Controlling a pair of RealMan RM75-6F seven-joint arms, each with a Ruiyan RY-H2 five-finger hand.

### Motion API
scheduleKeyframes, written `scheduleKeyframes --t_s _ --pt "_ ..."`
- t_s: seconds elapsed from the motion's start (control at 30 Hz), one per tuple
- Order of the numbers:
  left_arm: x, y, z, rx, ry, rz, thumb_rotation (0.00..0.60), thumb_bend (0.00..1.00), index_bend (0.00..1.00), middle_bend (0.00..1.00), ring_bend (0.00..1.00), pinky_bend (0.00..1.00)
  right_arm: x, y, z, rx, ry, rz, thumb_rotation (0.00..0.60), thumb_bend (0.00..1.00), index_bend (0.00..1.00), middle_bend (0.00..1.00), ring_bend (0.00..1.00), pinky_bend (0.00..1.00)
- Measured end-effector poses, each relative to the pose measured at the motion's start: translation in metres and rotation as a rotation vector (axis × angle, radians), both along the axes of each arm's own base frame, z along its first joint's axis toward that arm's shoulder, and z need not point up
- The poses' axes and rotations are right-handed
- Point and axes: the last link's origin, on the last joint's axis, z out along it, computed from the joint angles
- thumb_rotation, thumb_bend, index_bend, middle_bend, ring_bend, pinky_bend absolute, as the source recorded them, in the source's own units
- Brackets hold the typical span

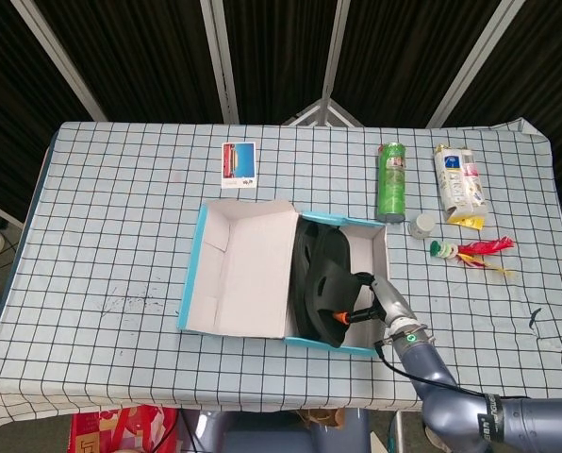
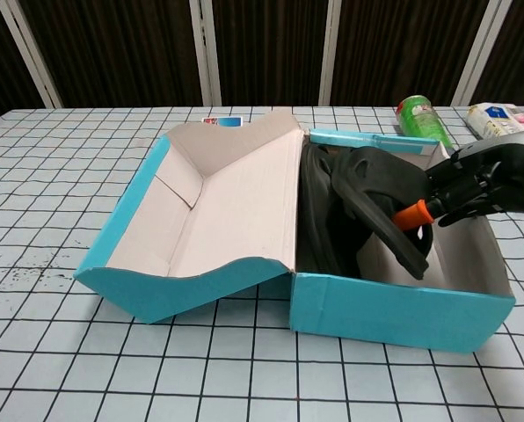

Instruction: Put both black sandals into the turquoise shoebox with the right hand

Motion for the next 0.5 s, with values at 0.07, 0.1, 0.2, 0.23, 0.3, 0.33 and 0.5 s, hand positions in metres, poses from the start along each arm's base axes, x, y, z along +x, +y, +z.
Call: scheduleKeyframes --t_s 0.07,0.1,0.2,0.23,0.3,0.33,0.5 --pt "0.0 0.0 0.0 0.001 -0.002 -0.002 0.6 0.37 0.1 0.03 0.0 0.09 0.002 0.001 -0.001 -0.011 0.028 0.028 0.6 0.76 0.57 0.43 0.1 0.0" --pt "0.0 0.0 0.0 0.001 -0.003 -0.002 0.6 0.37 0.1 0.03 0.0 0.09 0.002 0.002 -0.001 -0.016 0.041 0.04 0.6 0.76 0.57 0.43 0.1 0.0" --pt "0.0 -0.001 0.001 0.002 -0.006 -0.004 0.6 0.37 0.1 0.03 0.0 0.09 0.006 0.005 -0.005 -0.032 0.078 0.081 0.6 0.76 0.57 0.43 0.1 0.0" --pt "0.0 -0.001 0.001 0.003 -0.007 -0.005 0.6 0.37 0.1 0.03 0.0 0.09 0.008 0.006 -0.008 -0.038 0.09 0.097 0.6 0.76 0.57 0.43 0.1 0.0" --pt "0.0 -0.001 0.002 0.005 -0.009 -0.006 0.6 0.37 0.1 0.03 0.0 0.09 0.009 0.008 -0.013 -0.044 0.104 0.116 0.6 0.76 0.57 0.43 0.1 0.0" --pt "0.0 -0.002 0.002 0.007 -0.01 -0.006 0.6 0.37 0.1 0.03 0.0 0.09 0.01 0.009 -0.016 -0.049 0.111 0.126 0.6 0.76 0.57 0.43 0.1 0.0" --pt "-0.001 -0.002 0.004 0.01 -0.011 -0.007 0.6 0.37 0.1 0.03 0.0 0.09 0.005 0.01 -0.027 -0.054 0.136 0.135 0.6 0.76 0.57 0.43 0.1 0.0"
